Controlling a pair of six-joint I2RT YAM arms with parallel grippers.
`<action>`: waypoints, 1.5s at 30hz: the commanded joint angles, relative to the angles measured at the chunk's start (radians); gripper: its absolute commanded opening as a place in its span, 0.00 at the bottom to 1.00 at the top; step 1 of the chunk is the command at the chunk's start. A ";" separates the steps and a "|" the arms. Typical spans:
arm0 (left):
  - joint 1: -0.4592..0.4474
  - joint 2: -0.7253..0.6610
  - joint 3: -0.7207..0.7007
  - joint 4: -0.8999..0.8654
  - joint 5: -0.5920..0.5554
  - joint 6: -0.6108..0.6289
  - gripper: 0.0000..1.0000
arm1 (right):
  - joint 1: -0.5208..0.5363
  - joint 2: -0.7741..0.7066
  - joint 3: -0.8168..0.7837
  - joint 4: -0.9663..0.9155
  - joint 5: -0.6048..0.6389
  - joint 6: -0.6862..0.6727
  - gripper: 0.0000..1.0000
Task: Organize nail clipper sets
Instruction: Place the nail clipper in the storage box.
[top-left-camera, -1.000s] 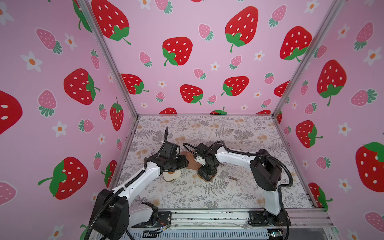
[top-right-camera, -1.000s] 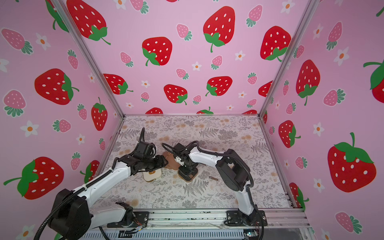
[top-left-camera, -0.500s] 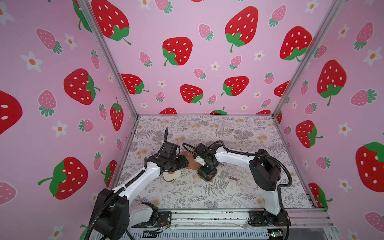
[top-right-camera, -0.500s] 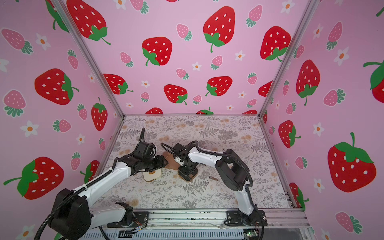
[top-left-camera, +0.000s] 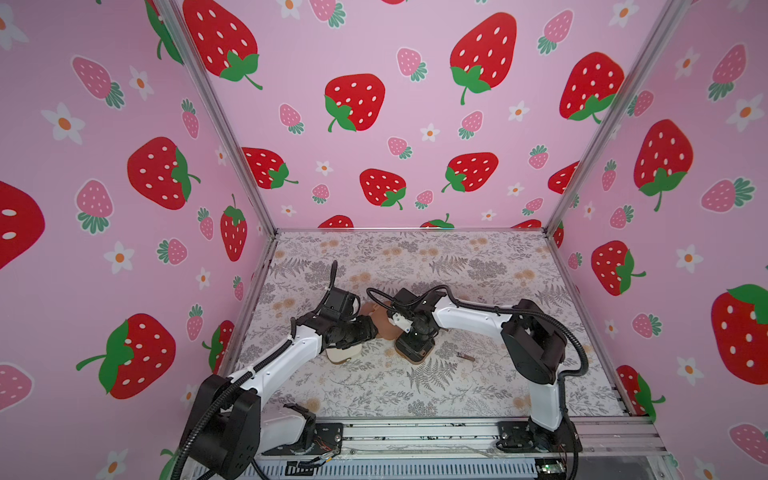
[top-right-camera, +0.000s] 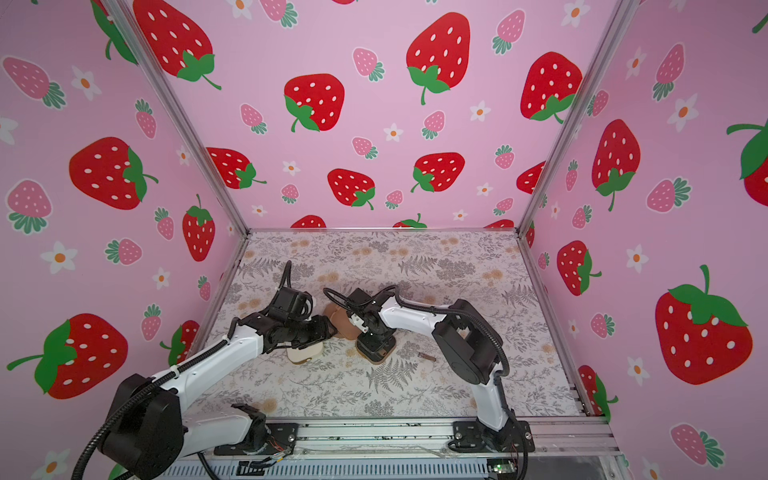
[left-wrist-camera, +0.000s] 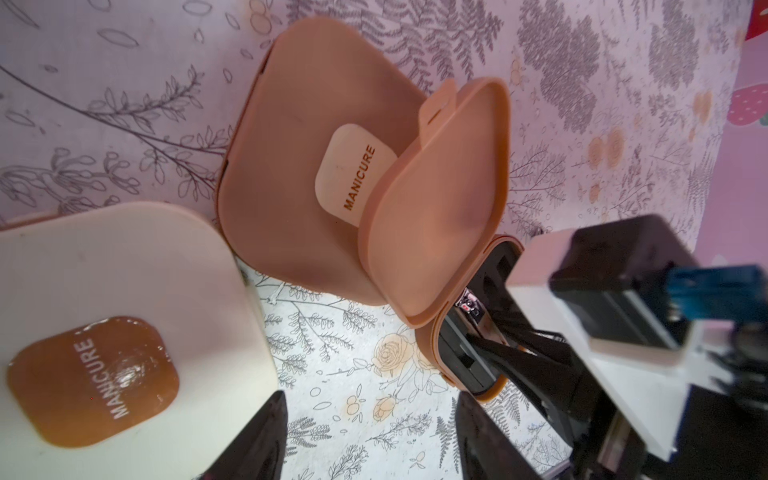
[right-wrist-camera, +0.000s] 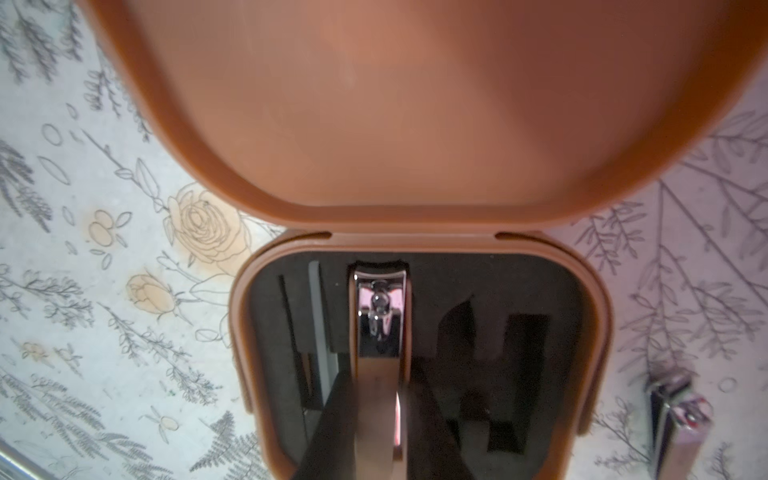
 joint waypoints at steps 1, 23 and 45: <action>0.001 -0.020 -0.032 -0.013 0.042 0.002 0.65 | -0.006 0.090 -0.089 0.138 0.054 0.001 0.00; -0.014 -0.081 -0.086 -0.029 0.071 -0.024 0.64 | -0.008 -0.056 0.020 -0.007 0.063 0.002 0.37; -0.187 0.080 0.014 0.135 0.110 -0.110 0.00 | -0.040 -0.220 -0.109 -0.016 -0.074 -0.004 0.34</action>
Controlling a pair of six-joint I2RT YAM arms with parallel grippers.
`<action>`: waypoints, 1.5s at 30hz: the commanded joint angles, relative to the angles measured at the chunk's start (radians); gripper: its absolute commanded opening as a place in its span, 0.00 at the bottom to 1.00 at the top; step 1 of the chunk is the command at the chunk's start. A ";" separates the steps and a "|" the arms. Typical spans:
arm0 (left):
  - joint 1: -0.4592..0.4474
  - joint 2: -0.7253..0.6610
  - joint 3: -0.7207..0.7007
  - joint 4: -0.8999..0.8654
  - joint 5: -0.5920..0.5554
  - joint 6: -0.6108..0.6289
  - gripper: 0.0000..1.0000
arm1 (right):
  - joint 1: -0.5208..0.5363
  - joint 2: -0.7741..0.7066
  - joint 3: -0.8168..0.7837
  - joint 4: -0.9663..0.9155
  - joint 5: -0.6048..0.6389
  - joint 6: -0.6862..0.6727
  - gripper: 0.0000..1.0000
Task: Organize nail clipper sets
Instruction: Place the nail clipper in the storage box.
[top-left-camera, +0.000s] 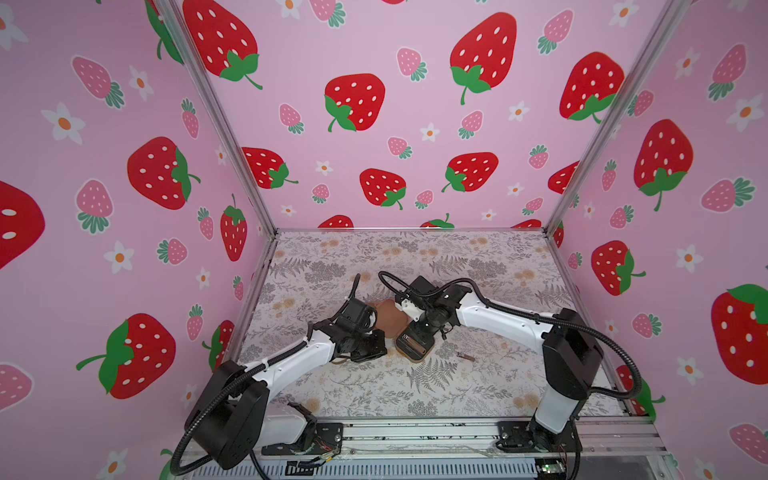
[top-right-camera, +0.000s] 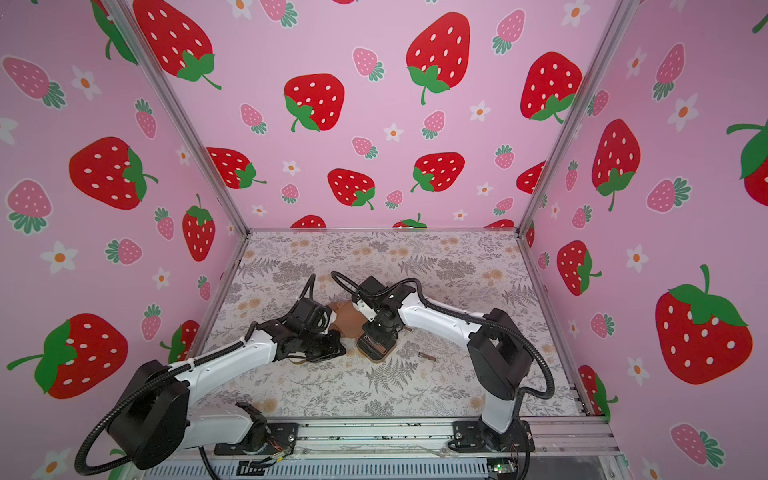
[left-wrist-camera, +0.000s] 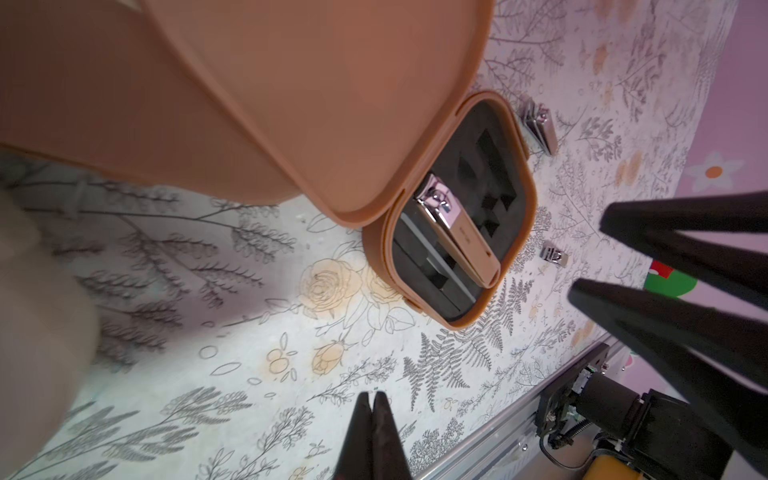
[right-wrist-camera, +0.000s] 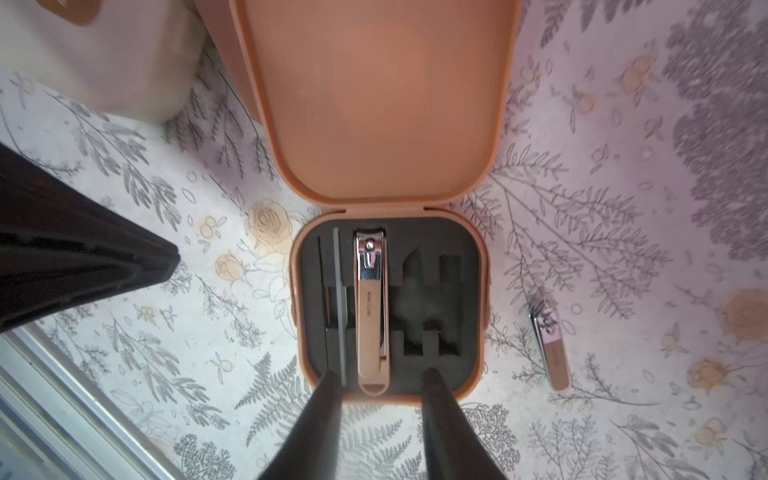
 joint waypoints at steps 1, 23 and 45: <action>-0.012 0.012 0.052 0.051 -0.002 -0.035 0.00 | -0.005 -0.016 -0.058 -0.011 -0.049 -0.011 0.35; -0.010 -0.048 0.058 -0.026 -0.084 -0.017 0.00 | -0.007 0.060 -0.105 0.000 -0.010 -0.053 0.29; -0.010 -0.034 0.041 -0.009 -0.071 -0.020 0.00 | -0.007 0.168 -0.156 0.106 0.001 -0.013 0.08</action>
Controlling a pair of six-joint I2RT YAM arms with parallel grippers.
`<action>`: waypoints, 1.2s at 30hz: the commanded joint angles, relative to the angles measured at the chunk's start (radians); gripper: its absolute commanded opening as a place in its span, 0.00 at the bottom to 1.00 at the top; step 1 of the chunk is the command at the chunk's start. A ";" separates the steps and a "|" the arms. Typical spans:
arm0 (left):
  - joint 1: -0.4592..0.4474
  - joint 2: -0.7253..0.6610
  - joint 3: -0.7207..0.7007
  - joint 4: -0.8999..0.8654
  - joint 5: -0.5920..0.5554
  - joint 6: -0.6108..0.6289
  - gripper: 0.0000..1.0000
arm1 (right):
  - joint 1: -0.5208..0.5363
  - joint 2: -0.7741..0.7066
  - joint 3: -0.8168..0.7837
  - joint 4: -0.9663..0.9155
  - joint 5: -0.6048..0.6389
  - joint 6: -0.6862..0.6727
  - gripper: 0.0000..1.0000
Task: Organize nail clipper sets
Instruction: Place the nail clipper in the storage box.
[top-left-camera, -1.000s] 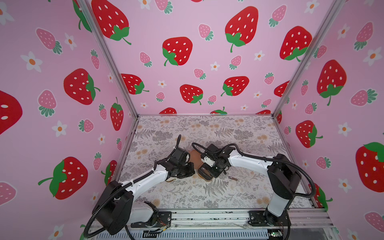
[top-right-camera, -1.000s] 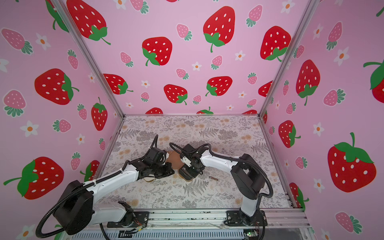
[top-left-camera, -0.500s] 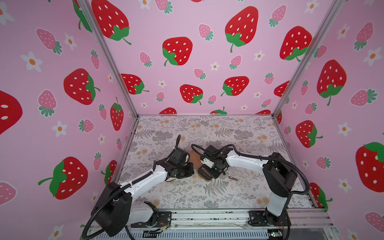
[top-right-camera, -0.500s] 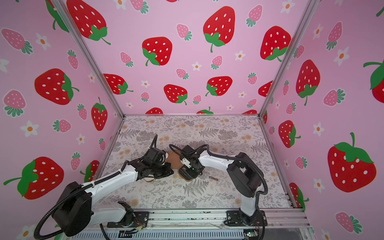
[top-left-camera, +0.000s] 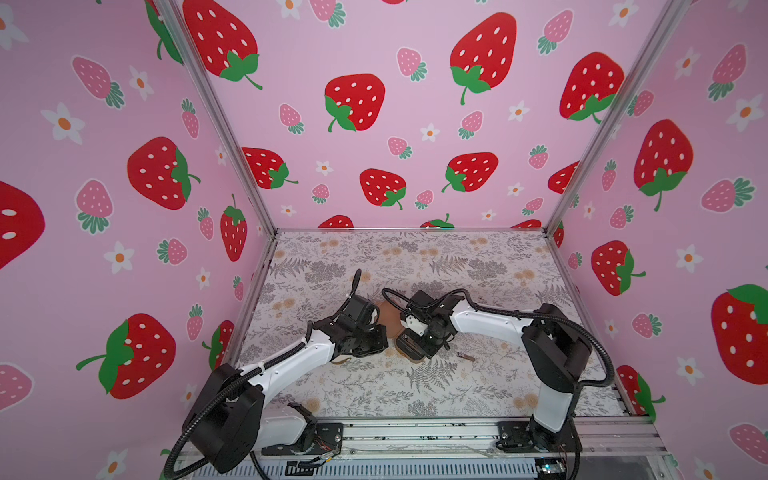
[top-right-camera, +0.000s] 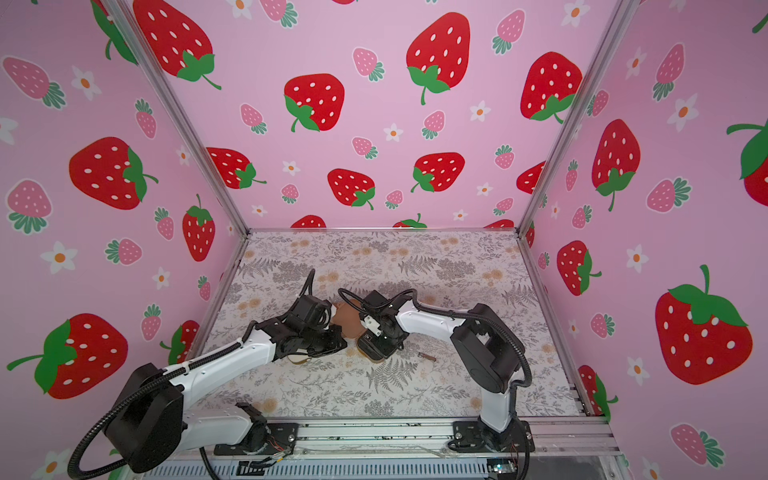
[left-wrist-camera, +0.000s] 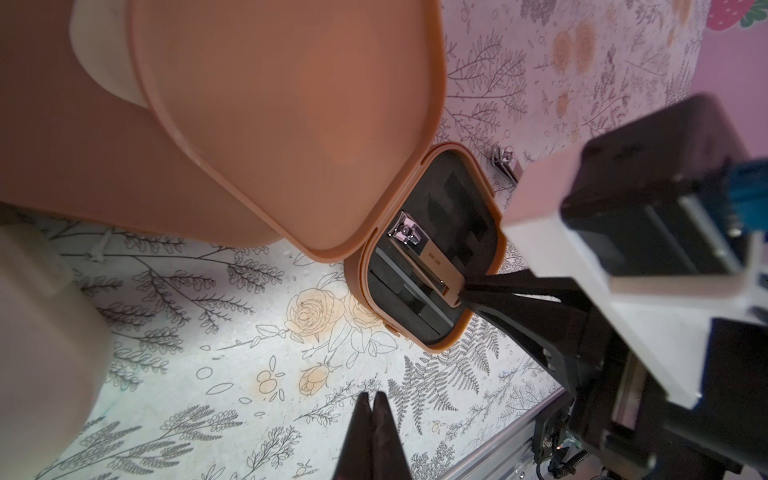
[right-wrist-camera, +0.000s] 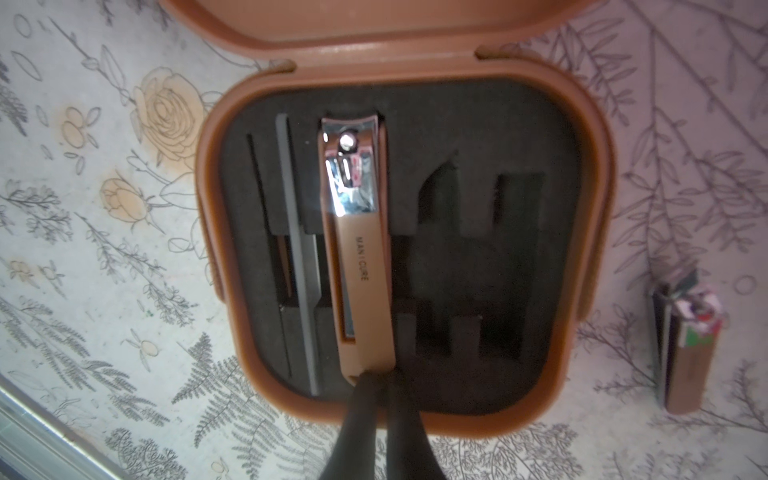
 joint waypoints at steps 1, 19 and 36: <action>0.000 0.002 0.012 -0.002 0.001 -0.005 0.00 | -0.002 0.091 -0.060 0.072 0.023 0.012 0.08; -0.001 0.064 0.058 0.026 0.026 -0.017 0.00 | 0.004 -0.027 -0.051 0.026 0.004 0.037 0.16; -0.017 0.225 0.124 0.073 0.085 -0.048 0.00 | -0.145 -0.290 -0.109 0.082 -0.082 0.130 0.26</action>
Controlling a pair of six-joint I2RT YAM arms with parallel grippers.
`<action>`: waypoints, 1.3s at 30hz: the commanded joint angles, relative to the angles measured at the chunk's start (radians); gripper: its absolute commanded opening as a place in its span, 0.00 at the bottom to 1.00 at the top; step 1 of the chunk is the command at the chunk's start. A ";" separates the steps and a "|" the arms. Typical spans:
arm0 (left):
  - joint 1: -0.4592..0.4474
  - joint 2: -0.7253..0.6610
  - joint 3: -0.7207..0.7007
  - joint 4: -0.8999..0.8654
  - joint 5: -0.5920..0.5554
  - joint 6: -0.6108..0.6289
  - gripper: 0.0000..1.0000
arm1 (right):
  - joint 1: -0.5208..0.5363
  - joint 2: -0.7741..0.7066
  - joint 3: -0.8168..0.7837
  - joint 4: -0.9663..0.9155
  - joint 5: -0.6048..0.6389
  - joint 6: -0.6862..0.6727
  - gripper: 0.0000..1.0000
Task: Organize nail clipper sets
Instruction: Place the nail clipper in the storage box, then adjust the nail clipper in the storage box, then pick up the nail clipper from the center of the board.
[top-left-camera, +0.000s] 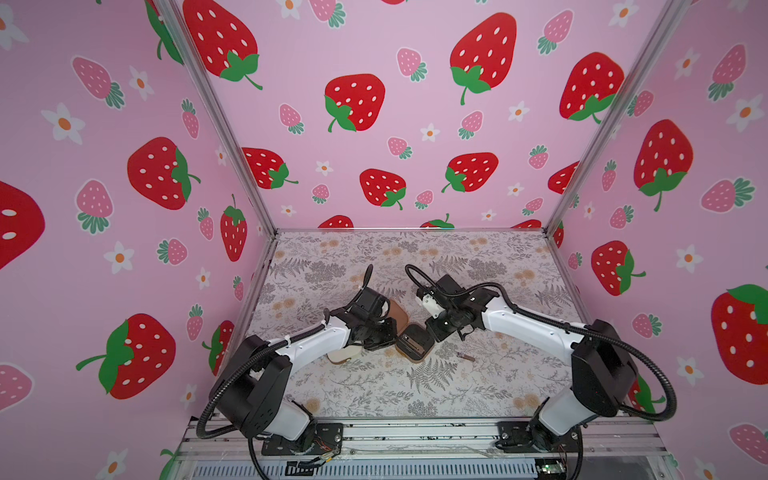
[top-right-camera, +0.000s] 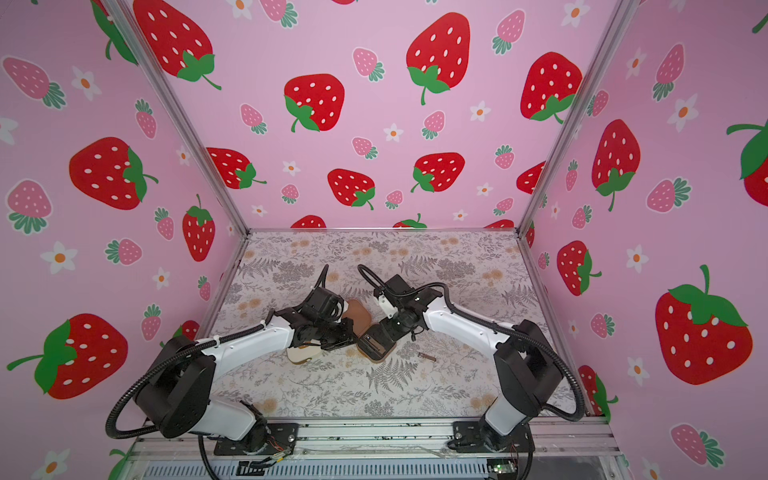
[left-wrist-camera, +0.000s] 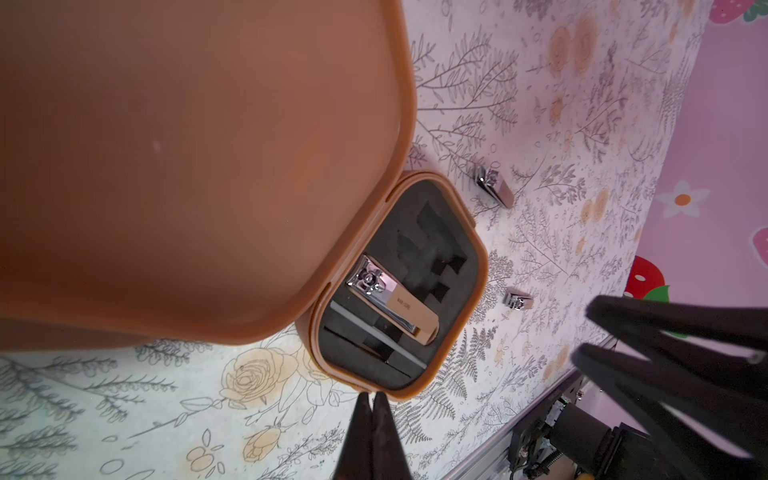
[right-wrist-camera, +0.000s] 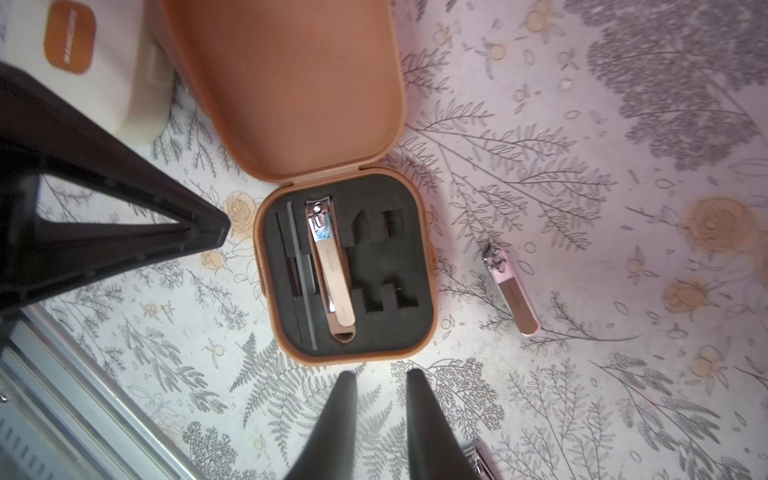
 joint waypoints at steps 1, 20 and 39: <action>-0.004 0.025 0.019 0.007 0.023 -0.021 0.00 | -0.030 -0.029 -0.034 0.013 -0.044 0.029 0.27; -0.009 0.126 -0.007 0.060 0.008 -0.039 0.00 | -0.057 0.004 -0.077 0.033 -0.023 0.015 0.30; -0.008 0.136 -0.014 0.035 -0.009 -0.040 0.00 | -0.110 0.234 0.051 -0.007 0.143 -0.206 0.40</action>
